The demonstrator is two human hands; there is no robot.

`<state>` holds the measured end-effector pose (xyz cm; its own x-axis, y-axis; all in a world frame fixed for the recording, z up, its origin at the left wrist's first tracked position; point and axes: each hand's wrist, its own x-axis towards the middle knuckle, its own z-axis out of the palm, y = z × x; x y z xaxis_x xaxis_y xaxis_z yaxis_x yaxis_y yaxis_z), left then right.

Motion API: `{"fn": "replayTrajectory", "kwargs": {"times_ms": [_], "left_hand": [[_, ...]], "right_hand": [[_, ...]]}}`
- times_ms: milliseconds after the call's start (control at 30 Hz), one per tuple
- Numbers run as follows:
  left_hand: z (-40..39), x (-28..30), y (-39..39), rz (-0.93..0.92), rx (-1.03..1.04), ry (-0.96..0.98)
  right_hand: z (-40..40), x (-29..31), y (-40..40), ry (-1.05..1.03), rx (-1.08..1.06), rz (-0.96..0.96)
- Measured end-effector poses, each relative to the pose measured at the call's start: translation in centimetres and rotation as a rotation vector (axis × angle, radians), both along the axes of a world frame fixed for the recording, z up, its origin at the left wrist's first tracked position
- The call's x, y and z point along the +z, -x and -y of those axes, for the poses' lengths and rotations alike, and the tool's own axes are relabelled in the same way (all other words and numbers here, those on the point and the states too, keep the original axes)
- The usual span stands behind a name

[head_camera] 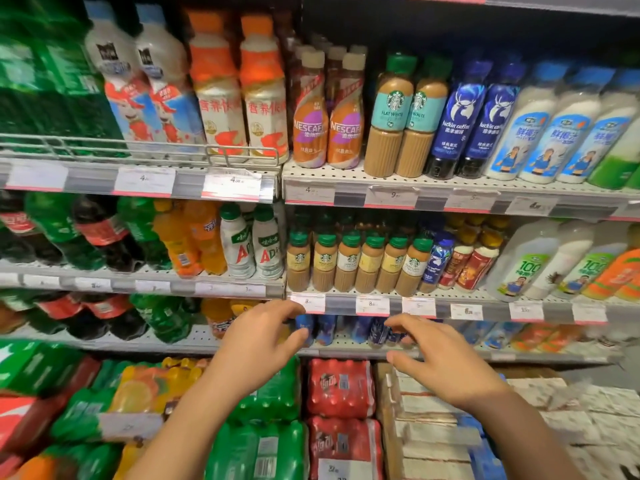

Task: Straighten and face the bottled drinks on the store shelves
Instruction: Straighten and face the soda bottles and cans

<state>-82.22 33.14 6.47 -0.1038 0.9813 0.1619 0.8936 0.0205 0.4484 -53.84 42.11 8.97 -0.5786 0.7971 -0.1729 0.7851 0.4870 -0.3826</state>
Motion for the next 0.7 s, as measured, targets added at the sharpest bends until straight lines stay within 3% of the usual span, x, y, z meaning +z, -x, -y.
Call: {"fn": "replayTrajectory", "kwargs": {"times_ms": [700], "left_hand": [[14.2, 3.6, -7.4, -0.073, 0.329, 0.134]], "right_hand": [[4.0, -1.3, -0.7, 0.063, 0.377, -0.173]]}}
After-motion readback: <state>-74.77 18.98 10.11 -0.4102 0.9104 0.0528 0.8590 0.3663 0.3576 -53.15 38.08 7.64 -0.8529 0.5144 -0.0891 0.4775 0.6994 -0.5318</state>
